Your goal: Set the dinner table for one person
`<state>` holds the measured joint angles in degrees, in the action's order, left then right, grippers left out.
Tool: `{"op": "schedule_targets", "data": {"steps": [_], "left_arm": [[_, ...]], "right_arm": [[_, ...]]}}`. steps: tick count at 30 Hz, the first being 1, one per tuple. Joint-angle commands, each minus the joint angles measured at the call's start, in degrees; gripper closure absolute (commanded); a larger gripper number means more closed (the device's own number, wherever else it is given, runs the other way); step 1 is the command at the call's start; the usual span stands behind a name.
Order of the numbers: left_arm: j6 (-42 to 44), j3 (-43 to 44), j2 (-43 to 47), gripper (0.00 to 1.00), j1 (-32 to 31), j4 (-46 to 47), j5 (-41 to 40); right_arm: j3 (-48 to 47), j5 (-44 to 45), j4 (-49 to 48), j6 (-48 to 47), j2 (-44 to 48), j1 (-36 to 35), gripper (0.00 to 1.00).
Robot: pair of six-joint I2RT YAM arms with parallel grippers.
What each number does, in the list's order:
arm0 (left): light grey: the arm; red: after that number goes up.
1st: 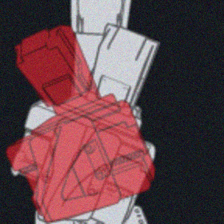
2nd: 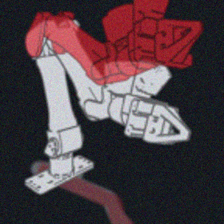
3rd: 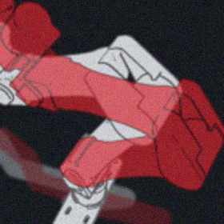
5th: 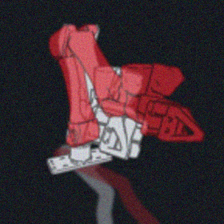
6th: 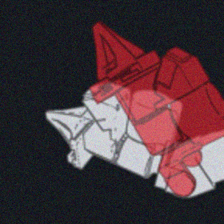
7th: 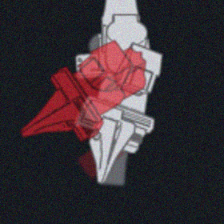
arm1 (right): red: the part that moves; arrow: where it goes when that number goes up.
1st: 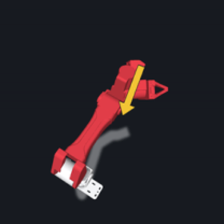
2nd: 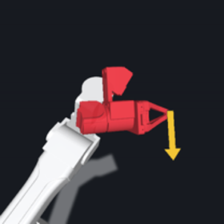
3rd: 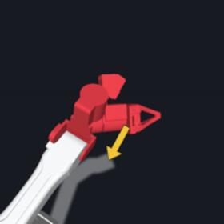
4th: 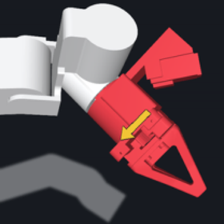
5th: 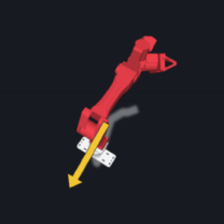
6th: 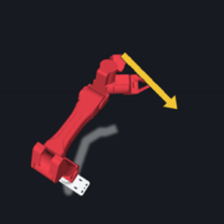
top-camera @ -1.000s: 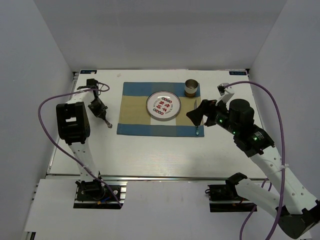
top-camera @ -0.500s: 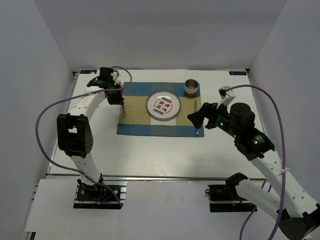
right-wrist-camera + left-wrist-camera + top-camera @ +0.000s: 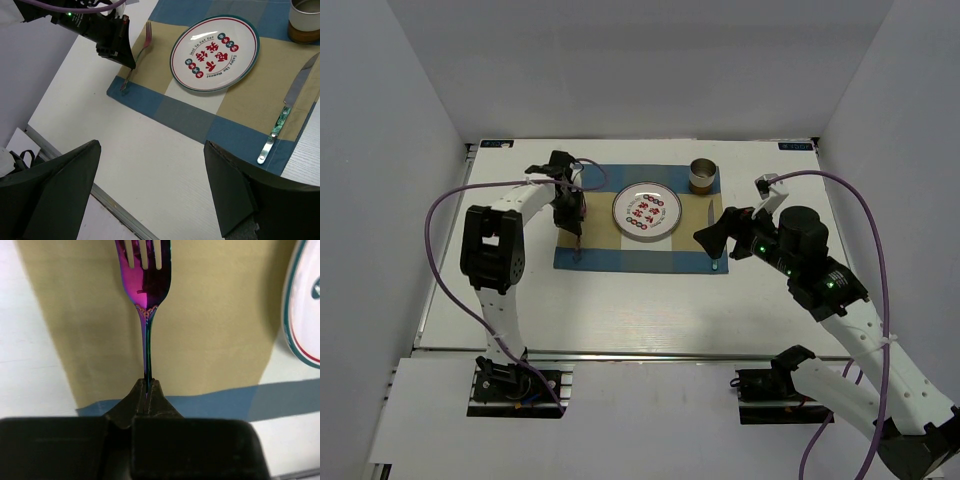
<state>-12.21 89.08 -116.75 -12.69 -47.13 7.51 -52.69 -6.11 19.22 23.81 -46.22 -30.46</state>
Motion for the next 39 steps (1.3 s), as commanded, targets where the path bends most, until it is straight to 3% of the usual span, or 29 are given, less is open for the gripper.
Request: {"op": "schedule_targets", "data": {"steps": [1, 10, 39], "left_arm": [[1.75, 3.12, 0.74, 1.0, 0.21, -1.64, -4.85], [6.32, 13.22, -4.98, 1.0, -0.32, -10.52, -13.04], [4.3, 7.95, -6.82, 1.0, -1.9, -6.56, -9.44]], "right_arm": [[-0.4, -0.48, -1.56, -0.7, 1.04, -0.04, 0.11], [0.74, -1.19, -2.17, -0.17, 1.39, -0.22, 0.11], [1.8, -1.1, -1.73, 0.27, 2.71, -0.13, 0.11]]}}
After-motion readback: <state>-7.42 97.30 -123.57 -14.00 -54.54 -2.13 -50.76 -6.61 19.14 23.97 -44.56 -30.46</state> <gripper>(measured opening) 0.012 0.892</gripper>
